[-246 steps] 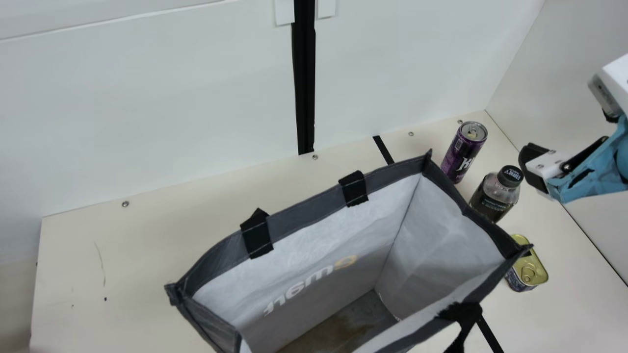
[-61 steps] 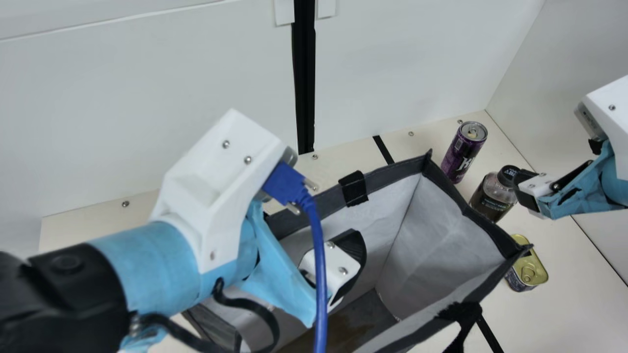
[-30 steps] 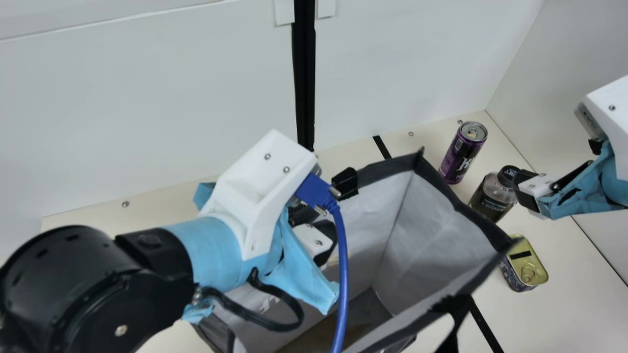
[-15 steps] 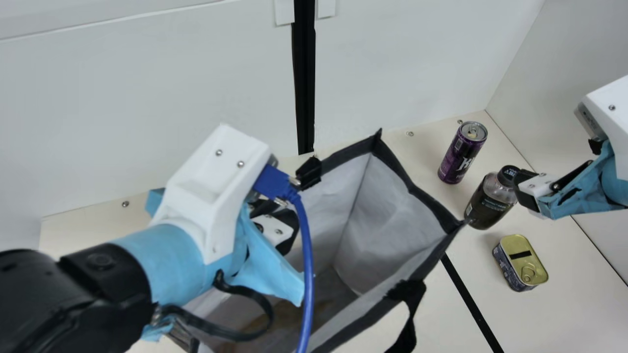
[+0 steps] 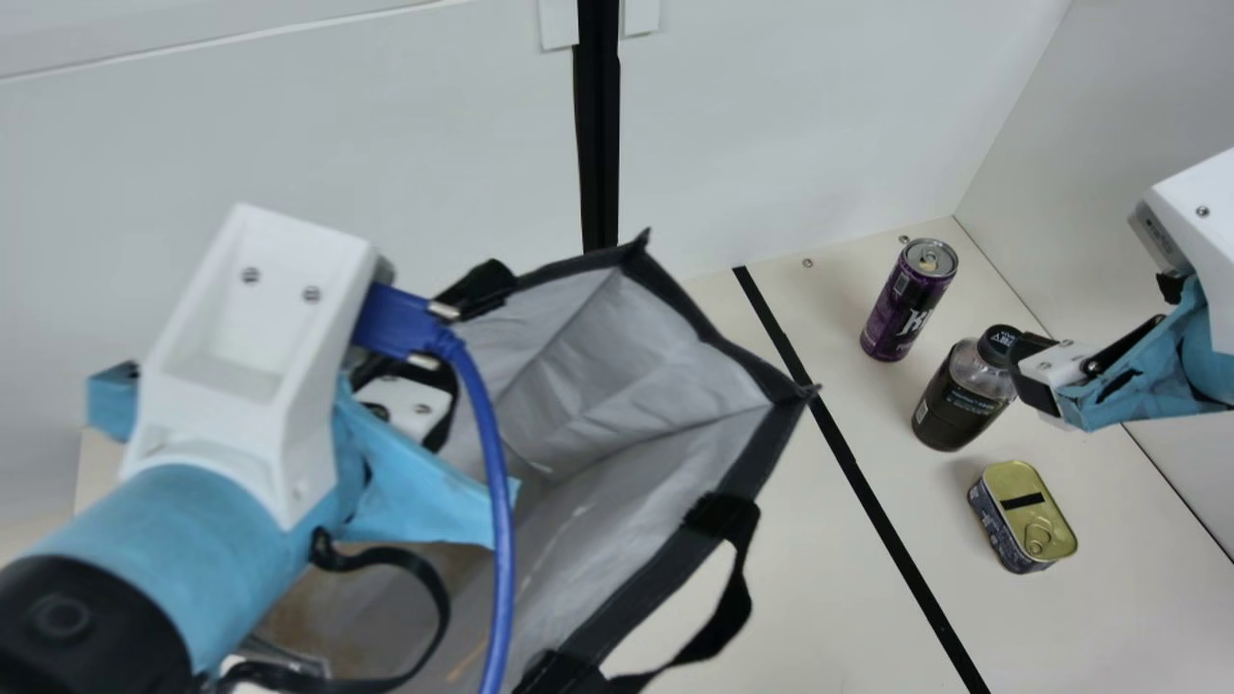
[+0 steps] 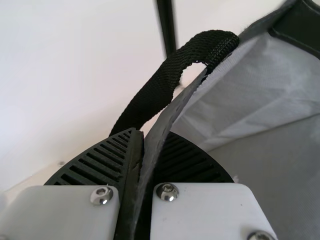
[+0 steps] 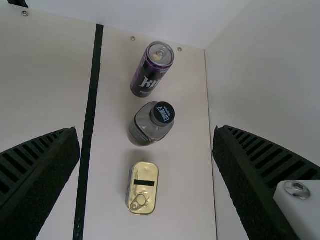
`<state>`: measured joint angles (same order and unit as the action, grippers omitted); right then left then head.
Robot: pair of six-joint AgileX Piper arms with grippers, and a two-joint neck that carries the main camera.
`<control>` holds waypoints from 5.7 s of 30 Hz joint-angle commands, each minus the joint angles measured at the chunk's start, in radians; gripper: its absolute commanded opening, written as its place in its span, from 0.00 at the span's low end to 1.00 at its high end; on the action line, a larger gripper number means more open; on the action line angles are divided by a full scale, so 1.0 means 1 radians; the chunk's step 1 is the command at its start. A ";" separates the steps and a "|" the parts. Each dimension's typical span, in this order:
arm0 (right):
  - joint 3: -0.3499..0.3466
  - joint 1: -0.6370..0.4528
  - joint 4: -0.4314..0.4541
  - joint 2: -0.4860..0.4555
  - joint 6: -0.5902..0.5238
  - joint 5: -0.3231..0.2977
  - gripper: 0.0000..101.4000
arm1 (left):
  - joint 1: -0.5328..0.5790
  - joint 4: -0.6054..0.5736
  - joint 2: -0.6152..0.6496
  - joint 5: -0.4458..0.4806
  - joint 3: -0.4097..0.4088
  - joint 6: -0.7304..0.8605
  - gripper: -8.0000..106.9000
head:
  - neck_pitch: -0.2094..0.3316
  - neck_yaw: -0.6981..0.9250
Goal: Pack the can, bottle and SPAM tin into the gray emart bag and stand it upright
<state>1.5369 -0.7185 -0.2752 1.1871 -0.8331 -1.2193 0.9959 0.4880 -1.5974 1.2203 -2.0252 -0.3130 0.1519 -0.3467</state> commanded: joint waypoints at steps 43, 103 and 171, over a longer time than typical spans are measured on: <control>0.000 0.000 0.000 0.000 0.000 0.000 0.94 | 0.102 0.647 0.150 0.000 0.720 -0.675 0.00 | 0.023 -0.002; 0.000 0.000 0.000 0.000 0.000 0.000 0.94 | -0.218 -0.591 0.217 -0.435 0.803 -0.249 0.00 | 0.023 -0.002; 0.000 0.000 0.000 0.000 0.000 0.000 0.94 | -0.586 -1.098 0.170 -0.516 0.828 0.222 0.00 | 0.023 -0.002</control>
<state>1.5369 -0.7185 -0.2752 1.1871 -0.8331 -1.2193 0.4100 -0.6115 -1.4263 0.7059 -1.1937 -0.0879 0.1519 -0.3467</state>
